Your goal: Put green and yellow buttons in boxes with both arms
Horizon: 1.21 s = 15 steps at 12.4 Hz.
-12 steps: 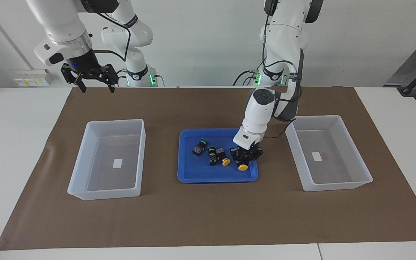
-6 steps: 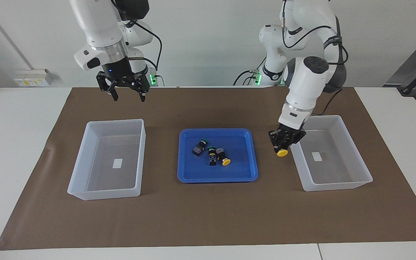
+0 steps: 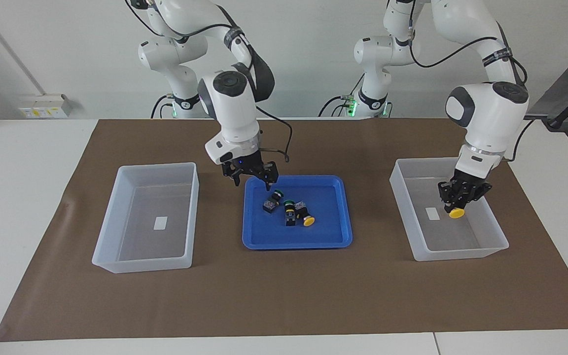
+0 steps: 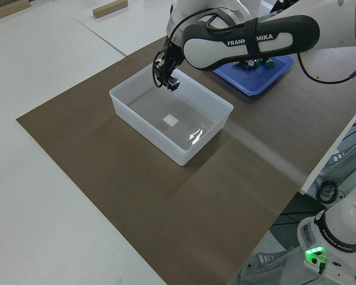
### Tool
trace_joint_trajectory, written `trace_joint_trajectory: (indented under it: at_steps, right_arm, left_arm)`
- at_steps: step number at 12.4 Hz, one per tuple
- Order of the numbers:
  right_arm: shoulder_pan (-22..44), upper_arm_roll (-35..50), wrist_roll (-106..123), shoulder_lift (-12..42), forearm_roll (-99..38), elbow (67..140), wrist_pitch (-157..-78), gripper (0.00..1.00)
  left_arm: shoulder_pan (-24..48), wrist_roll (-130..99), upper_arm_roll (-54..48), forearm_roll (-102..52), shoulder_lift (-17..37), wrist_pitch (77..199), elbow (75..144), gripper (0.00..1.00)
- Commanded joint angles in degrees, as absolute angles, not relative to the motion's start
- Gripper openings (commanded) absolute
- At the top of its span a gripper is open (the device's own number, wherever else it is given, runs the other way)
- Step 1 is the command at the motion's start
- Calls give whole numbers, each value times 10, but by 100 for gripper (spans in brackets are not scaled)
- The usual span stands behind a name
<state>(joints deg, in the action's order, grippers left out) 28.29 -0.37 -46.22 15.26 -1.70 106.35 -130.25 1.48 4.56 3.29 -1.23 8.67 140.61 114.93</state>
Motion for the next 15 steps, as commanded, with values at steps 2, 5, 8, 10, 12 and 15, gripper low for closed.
trace_joint_trajectory:
  at_steps: [2,5,8,10,12,15]
  right_arm:
    - [296,-4,-532,166,-23,1099,-1354,100]
    - [317,-4,-625,197,-23,1108,-1390,100]
    - [322,-4,-644,214,-23,1114,-1397,100]
    - [322,-4,-642,214,-23,1130,-1400,100]
    - [321,-4,-647,214,-23,1130,-1401,59]
    - [321,-4,-653,215,-23,1129,-1400,0]
  left_arm:
    - [3,54,25,-3,143,1499,1172,25]
    - [3,54,25,-3,171,1530,1167,81]
    - [4,49,25,-3,151,1512,1161,100]
    - [12,44,25,-3,118,1446,1149,100]
    - [25,25,19,-3,91,1399,1139,100]
    - [90,-45,21,-3,88,1368,1117,100]
